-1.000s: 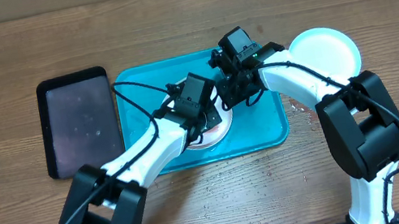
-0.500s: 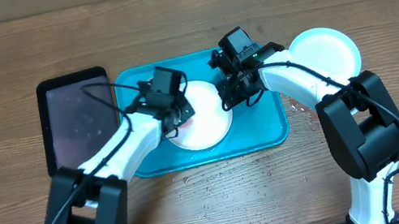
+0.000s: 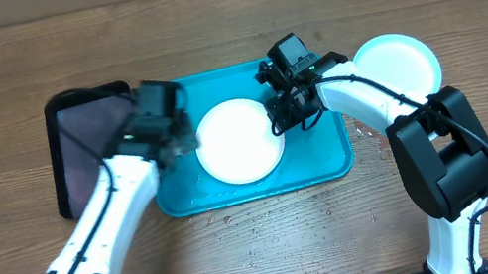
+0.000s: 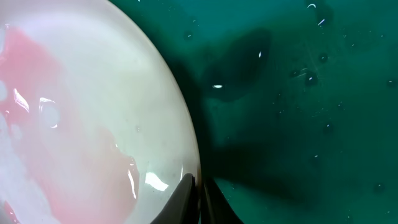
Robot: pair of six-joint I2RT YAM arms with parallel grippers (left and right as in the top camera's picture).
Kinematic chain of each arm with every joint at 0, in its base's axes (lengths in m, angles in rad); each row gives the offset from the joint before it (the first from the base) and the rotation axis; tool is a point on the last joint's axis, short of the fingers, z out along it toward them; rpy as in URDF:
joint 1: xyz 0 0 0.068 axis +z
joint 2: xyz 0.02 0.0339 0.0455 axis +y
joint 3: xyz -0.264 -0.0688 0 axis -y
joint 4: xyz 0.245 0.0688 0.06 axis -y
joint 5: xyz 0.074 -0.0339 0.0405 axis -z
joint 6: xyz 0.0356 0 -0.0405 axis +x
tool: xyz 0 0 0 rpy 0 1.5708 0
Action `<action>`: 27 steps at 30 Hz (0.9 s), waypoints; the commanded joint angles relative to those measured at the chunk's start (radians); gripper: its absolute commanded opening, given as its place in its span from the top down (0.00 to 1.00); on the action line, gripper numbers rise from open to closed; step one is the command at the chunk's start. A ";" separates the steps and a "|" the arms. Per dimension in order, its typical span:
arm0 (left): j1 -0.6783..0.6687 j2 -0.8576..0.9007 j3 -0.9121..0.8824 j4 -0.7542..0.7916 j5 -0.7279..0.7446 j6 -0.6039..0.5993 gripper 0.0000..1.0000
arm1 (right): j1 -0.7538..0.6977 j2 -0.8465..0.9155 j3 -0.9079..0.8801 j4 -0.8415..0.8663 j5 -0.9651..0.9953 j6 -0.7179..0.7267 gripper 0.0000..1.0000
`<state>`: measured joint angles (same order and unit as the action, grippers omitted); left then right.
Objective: Clean dirty plates on tray and stack at the side
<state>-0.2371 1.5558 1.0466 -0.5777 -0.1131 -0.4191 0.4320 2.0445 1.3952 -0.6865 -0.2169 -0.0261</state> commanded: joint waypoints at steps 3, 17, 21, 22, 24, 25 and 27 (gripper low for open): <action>0.164 -0.011 0.000 0.010 -0.045 0.267 0.96 | -0.001 -0.039 0.014 -0.004 0.018 -0.005 0.94; 0.380 0.174 0.000 0.075 0.051 0.356 0.96 | -0.001 -0.039 0.014 -0.004 0.018 -0.005 0.94; 0.396 0.213 0.000 0.072 0.050 0.356 0.94 | -0.001 -0.039 0.014 -0.004 0.018 -0.005 0.94; 0.401 0.214 0.000 0.072 0.047 0.356 0.76 | -0.001 -0.039 0.014 -0.004 0.018 -0.004 0.94; 0.406 0.214 0.000 0.076 0.043 0.354 0.41 | -0.001 -0.039 0.014 -0.004 0.018 -0.004 0.94; 0.407 0.214 0.000 0.079 0.043 0.352 0.34 | -0.001 -0.039 0.014 -0.004 0.018 -0.004 0.94; 0.408 0.214 0.000 0.090 0.043 0.352 0.31 | -0.001 -0.039 0.014 -0.005 0.018 -0.005 0.94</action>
<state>0.1623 1.7695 1.0466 -0.4988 -0.0788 -0.0795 0.4320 2.0445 1.3952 -0.6880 -0.2169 -0.0261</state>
